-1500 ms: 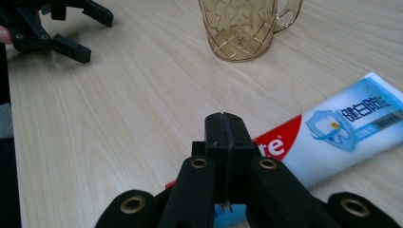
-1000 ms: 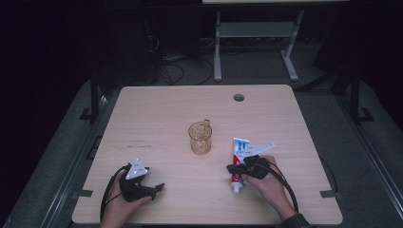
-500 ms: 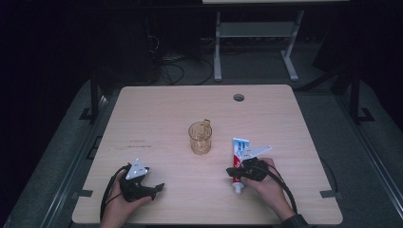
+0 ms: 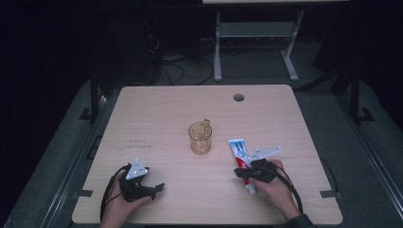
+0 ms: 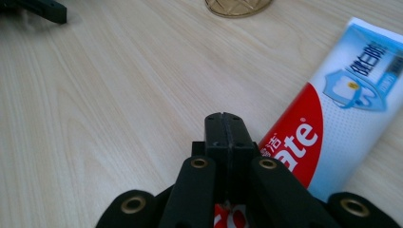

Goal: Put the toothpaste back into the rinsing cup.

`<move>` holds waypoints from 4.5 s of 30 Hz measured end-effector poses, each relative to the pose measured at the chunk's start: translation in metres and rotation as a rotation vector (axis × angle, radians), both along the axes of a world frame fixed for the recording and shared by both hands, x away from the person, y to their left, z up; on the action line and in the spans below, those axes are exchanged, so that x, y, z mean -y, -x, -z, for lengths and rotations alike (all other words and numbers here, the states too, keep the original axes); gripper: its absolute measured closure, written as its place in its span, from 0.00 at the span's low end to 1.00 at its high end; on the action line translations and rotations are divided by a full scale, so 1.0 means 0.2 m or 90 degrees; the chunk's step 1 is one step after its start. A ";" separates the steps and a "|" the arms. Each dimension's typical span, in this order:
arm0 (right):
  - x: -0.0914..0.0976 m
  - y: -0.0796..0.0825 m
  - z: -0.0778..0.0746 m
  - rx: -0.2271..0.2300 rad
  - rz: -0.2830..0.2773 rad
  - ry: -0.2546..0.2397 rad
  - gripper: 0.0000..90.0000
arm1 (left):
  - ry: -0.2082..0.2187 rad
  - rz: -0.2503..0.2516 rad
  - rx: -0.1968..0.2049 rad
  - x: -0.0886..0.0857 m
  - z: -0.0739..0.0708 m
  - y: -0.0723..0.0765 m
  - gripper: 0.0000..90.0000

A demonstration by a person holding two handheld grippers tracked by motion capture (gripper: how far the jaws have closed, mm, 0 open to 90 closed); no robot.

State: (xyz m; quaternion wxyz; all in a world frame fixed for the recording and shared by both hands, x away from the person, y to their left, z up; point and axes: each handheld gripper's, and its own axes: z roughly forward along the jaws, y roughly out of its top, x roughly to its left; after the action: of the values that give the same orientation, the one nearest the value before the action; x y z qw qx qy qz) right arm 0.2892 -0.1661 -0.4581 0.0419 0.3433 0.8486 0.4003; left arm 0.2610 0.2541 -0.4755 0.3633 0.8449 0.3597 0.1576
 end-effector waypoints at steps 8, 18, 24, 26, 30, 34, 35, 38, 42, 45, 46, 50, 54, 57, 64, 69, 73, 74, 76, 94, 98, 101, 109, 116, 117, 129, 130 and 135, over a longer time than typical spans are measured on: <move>0.07 0.02 0.00 -0.003 0.019 0.009 1.00 | 0.000 0.000 0.000 0.00 0.00 0.00 0.15; 0.17 0.01 0.00 0.003 0.052 0.022 1.00 | 0.000 0.000 0.000 0.00 0.00 0.00 0.15; 0.21 0.00 0.00 -0.001 0.060 0.019 1.00 | 0.000 0.000 0.000 0.00 0.00 0.00 0.15; 0.20 0.00 0.00 -0.001 0.059 0.016 1.00 | 0.000 0.000 0.000 0.00 0.00 0.00 0.15; 0.21 0.01 -0.02 0.001 0.055 0.005 0.98 | 0.000 0.000 0.000 0.00 0.00 0.00 0.15; 0.22 0.02 -0.05 0.005 0.058 -0.008 0.94 | 0.000 0.001 0.000 0.00 0.00 0.00 0.15; 0.22 0.02 -0.06 0.009 0.059 -0.009 0.92 | 0.000 0.001 0.000 0.00 0.00 0.00 0.15; 0.23 0.01 -0.08 0.017 0.062 -0.013 0.86 | 0.000 0.001 0.000 0.00 0.00 0.00 0.15; 0.22 0.00 -0.09 0.020 0.068 -0.011 0.77 | 0.000 0.001 0.000 0.00 0.00 0.00 0.15; 0.21 -0.01 -0.09 0.022 0.069 -0.003 0.71 | 0.000 0.001 0.000 0.00 0.00 0.00 0.15; 0.21 -0.02 -0.10 0.024 0.069 -0.003 0.70 | 0.000 0.001 0.000 0.00 0.00 0.00 0.15; 0.21 -0.04 -0.11 0.027 0.079 -0.001 0.62 | 0.000 0.001 0.000 0.00 0.00 0.00 0.15; 0.20 -0.06 -0.11 0.030 0.092 -0.002 0.55 | -0.001 0.001 -0.001 0.00 0.00 0.00 0.15; 0.19 -0.09 -0.11 0.032 0.094 0.009 0.51 | -0.001 0.001 -0.001 0.00 0.00 0.00 0.15; 0.16 -0.15 -0.11 0.028 0.101 0.029 0.46 | -0.001 0.001 -0.001 0.00 0.00 0.00 0.15; 0.14 -0.20 -0.11 0.024 0.106 0.040 0.44 | -0.001 0.001 -0.001 0.00 0.00 0.00 0.15; 0.12 -0.24 -0.10 0.014 0.102 0.060 0.42 | -0.001 0.002 -0.001 0.00 0.00 0.00 0.15; 0.11 -0.25 -0.10 0.009 0.102 0.064 0.42 | -0.001 0.001 -0.001 0.00 0.00 0.00 0.15; 0.09 -0.27 -0.09 0.000 0.099 0.073 0.41 | -0.001 0.001 -0.001 0.00 0.00 0.00 0.15; -0.05 -0.38 -0.03 -0.034 0.068 0.157 0.42 | -0.003 0.003 -0.002 0.00 0.00 0.00 0.15; -0.07 -0.40 -0.03 -0.042 0.062 0.178 0.43 | -0.003 0.004 -0.002 0.00 0.00 0.00 0.15; -0.08 -0.41 -0.02 -0.048 0.059 0.185 0.46 | -0.003 0.004 -0.002 0.00 0.00 0.00 0.15; -0.10 -0.40 -0.02 -0.033 0.052 0.212 0.46 | -0.003 0.005 -0.002 0.00 0.00 0.00 0.15; -0.10 -0.40 -0.02 -0.036 0.061 0.213 0.52 | -0.003 0.005 -0.002 0.00 0.00 0.00 0.15; -0.10 -0.40 -0.02 -0.037 0.062 0.214 0.53 | -0.003 0.005 -0.002 0.00 0.00 0.00 0.15; -0.11 -0.39 -0.05 -0.050 0.072 0.228 0.69 | -0.002 0.006 -0.002 0.00 0.00 0.00 0.15; -0.11 -0.39 -0.05 -0.053 0.074 0.225 0.71 | -0.002 0.007 -0.002 0.00 0.00 0.00 0.15; -0.08 -0.39 -0.07 -0.058 0.083 0.201 0.80 | -0.003 0.007 -0.002 0.00 0.00 0.00 0.15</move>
State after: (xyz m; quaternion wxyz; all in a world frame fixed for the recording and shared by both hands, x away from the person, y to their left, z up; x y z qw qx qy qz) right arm 0.3678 -0.1502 -0.4450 0.0823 0.4043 0.8780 0.2427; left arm 0.2609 0.2541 -0.4751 0.3618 0.8477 0.3557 0.1549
